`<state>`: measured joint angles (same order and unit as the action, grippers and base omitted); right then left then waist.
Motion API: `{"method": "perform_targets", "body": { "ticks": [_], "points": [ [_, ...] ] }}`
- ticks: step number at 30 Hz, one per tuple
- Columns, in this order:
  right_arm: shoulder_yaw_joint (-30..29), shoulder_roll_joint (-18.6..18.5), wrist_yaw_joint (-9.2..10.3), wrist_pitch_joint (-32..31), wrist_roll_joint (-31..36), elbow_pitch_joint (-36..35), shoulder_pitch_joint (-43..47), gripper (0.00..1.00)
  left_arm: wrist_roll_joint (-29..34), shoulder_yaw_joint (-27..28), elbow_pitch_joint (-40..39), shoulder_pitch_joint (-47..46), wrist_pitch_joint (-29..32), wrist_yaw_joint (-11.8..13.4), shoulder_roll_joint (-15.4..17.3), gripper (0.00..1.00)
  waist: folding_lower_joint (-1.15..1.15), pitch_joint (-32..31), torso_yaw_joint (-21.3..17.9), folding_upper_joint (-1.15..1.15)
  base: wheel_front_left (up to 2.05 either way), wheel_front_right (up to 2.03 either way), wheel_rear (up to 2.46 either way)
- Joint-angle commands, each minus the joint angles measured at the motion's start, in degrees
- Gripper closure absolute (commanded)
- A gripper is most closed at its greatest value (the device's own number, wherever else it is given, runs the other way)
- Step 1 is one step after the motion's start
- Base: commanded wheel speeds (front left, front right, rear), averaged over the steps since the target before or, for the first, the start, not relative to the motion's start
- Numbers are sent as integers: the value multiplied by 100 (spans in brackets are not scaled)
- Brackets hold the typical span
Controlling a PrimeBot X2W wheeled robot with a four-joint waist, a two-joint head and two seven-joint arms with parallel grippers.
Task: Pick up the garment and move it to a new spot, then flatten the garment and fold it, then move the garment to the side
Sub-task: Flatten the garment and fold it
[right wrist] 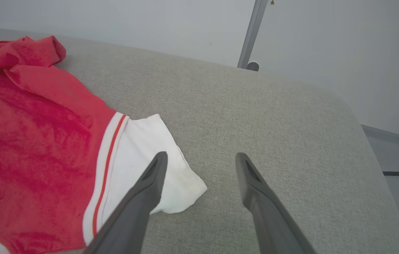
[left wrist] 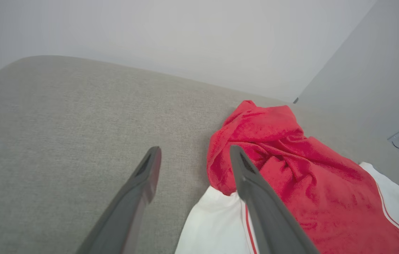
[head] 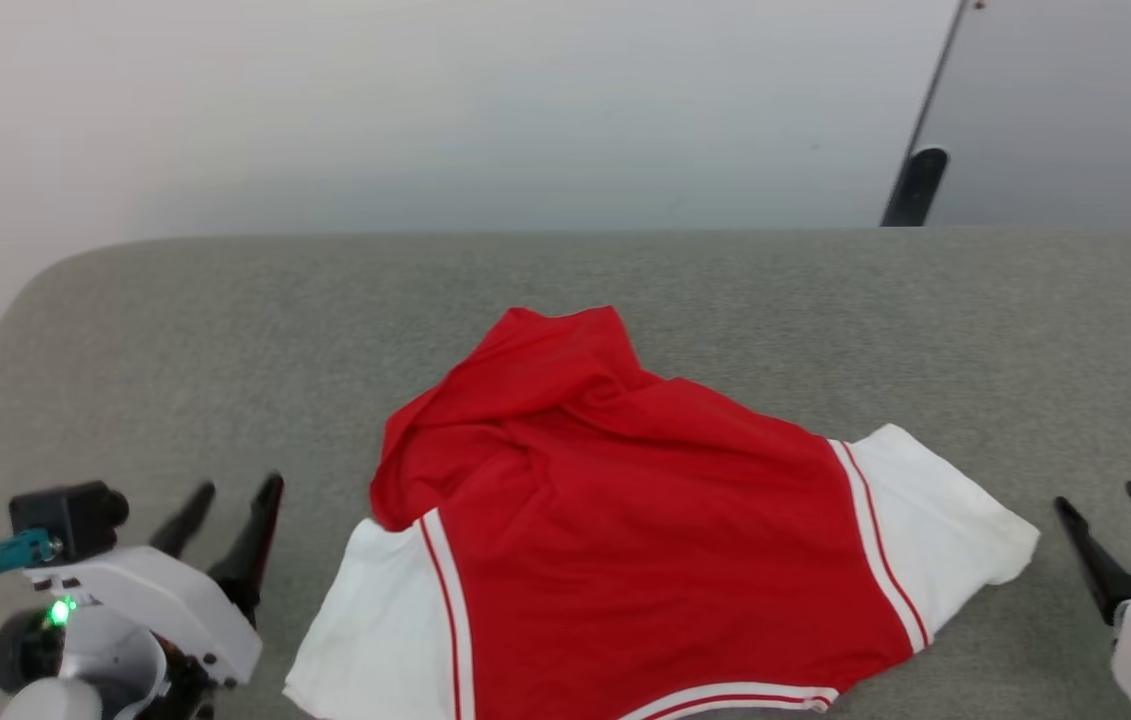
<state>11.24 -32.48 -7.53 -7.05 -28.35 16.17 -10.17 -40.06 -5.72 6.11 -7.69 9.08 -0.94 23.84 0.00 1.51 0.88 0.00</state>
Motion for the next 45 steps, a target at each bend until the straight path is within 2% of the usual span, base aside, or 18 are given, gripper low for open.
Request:
{"method": "perform_targets", "body": {
  "ticks": [1,5,8,11,13,16,21,23,29,34,37,45],
  "points": [
    [-129,134,8,-17,111,-167,149,0,-162,19,-106,135,298,72,50,0,0,-51,-132,0,0,0,0],
    [-347,417,8,-148,318,-616,375,0,-741,92,-424,283,1450,437,139,0,0,-27,-232,0,0,0,0],
    [-462,579,8,-306,412,-890,494,0,-1094,75,-579,332,2410,882,225,0,0,3,-287,0,0,0,0],
    [-531,725,8,-494,514,-1148,566,0,-1256,-25,-720,259,3296,1359,387,0,0,47,-332,0,0,0,0],
    [-575,774,8,-577,554,-1275,582,0,-1201,-177,-800,163,3832,1599,580,0,0,88,-361,0,0,0,0],
    [-640,839,8,-664,598,-1394,586,0,-1195,-397,-815,-31,4515,1959,696,0,0,148,-389,0,0,0,0],
    [-669,925,8,-761,655,-1486,561,0,-1074,-794,-665,-364,5255,2200,841,0,0,244,-465,0,0,0,0],
    [-656,954,8,-797,662,-1520,553,0,-969,-945,-581,-435,5451,2220,947,0,0,278,-499,0,0,0,0],
    [-665,994,8,-851,638,-1590,502,0,-708,-1303,-234,-684,5556,1944,1074,0,0,391,-575,0,0,0,0],
    [-686,996,8,-887,620,-1634,469,0,-641,-1486,174,-777,5587,1797,1012,0,0,479,-601,0,0,0,0],
    [-696,993,8,-907,589,-1675,428,0,-575,-1606,527,-902,5410,1606,898,0,0,570,-623,0,0,0,0],
    [-684,1007,8,-1003,499,-1734,365,0,-595,-1735,1232,-964,5083,1365,644,0,0,710,-647,0,0,0,0]
  ]
}}
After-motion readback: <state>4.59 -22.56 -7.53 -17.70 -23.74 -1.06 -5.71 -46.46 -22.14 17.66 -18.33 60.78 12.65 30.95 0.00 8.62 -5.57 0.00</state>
